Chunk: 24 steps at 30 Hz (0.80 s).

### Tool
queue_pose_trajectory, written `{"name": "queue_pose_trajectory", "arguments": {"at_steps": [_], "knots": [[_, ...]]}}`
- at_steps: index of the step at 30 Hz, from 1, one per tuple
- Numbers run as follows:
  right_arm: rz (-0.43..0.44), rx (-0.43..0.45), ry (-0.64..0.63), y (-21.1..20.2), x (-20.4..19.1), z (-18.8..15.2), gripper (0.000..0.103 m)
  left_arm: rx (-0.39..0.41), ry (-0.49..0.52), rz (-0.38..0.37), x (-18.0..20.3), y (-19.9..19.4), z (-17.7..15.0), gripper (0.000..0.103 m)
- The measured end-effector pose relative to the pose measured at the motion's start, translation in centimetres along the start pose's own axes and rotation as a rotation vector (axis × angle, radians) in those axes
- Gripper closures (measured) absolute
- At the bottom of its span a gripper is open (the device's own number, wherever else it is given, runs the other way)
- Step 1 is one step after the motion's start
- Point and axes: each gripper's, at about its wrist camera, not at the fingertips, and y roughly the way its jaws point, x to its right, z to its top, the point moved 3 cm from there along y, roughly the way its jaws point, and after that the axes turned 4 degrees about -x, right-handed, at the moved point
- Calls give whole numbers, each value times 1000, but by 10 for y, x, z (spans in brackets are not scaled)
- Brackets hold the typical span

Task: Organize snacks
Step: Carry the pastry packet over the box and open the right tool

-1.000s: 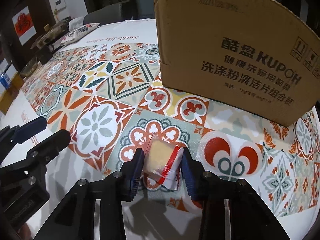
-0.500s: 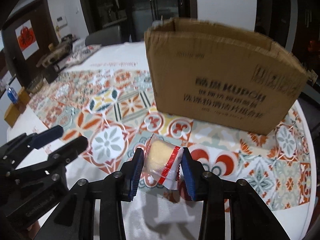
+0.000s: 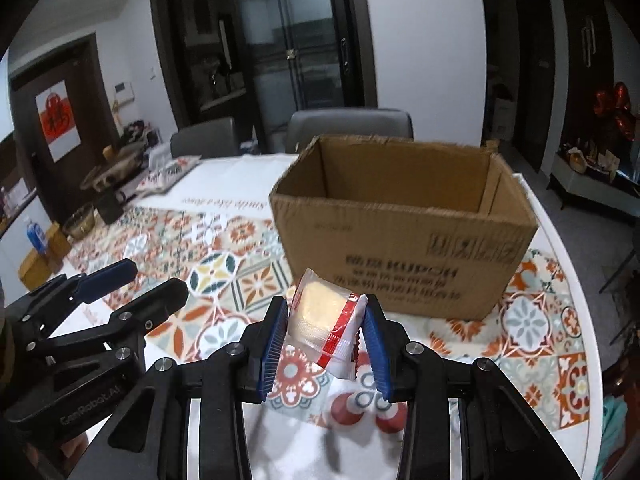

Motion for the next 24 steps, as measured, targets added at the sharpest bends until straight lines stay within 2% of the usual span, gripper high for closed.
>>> {"name": "queue_pose_trajectory", "arguments": {"at_steps": [10, 19, 24], "knots": [[-34, 60, 12, -18, 19, 31, 64, 47, 44, -8, 18, -4, 38, 34], [-87, 96, -17, -23, 30, 63, 63, 13, 73, -20, 23, 14, 73, 34], [-108, 85, -27, -18, 40, 82, 63, -4, 92, -9, 28, 25, 95, 34]]}}
